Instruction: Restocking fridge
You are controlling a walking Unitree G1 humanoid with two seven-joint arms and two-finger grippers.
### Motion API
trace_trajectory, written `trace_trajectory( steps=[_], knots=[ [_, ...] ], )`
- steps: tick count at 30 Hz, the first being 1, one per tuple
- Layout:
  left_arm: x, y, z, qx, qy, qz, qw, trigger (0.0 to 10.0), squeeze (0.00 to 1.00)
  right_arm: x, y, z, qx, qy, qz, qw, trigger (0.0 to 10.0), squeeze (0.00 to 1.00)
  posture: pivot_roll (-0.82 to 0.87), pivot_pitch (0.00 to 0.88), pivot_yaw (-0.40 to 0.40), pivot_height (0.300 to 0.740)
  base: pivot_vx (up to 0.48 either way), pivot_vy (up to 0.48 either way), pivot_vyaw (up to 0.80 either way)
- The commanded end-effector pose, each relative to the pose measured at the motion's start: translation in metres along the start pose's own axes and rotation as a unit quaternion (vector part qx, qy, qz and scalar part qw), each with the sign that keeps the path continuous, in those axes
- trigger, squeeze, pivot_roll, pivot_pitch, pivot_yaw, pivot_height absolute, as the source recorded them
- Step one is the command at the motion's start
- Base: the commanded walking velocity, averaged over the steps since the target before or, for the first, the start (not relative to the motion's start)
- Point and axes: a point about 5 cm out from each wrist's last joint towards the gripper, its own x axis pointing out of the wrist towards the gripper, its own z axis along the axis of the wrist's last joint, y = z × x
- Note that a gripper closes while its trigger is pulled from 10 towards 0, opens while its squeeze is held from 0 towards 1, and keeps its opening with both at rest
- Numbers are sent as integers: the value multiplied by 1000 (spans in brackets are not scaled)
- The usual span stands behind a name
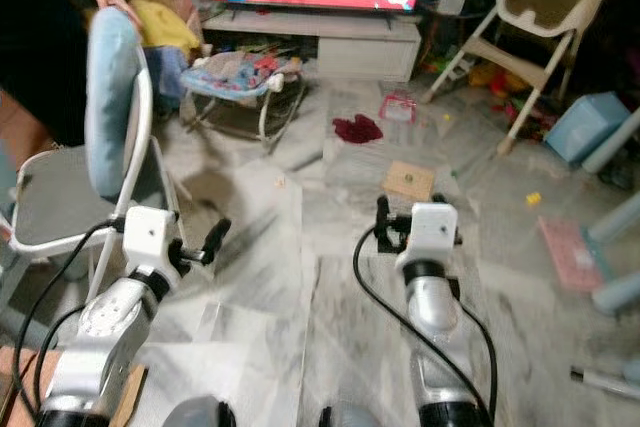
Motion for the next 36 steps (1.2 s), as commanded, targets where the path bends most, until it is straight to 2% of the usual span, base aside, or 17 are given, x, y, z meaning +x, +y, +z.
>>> trace_trajectory(
  steps=[1,12,15,27,32,36],
  knots=[
    [3,0,6,9,-7,-2,1000,10000,0,0,-1,1,4,-3,-1,1000,10000,0,36,19,-24,740,-262,0,0],
    [4,1,7,14,-8,-1,1000,10000,0,1,3,1,0,-5,13,1000,10000,0,44,18,-30,740,-229,0,0],
    [4,2,7,13,-8,1,1000,10000,0,1,5,2,-10,-10,20,1000,10000,0,44,18,-30,740,0,0,431],
    [1,12,8,11,-12,32,999,10000,0,7,14,2,11,-7,32,999,10000,0,71,21,-45,740,0,0,514],
    [0,9,6,9,-11,31,999,10000,0,7,12,2,4,-8,30,999,10000,0,69,18,-44,740,0,0,800],
    [2,4,4,2,-1,22,1000,10000,0,6,5,-1,11,1,13,1000,10000,0,55,21,-38,740,-160,0,105]
  ],
)
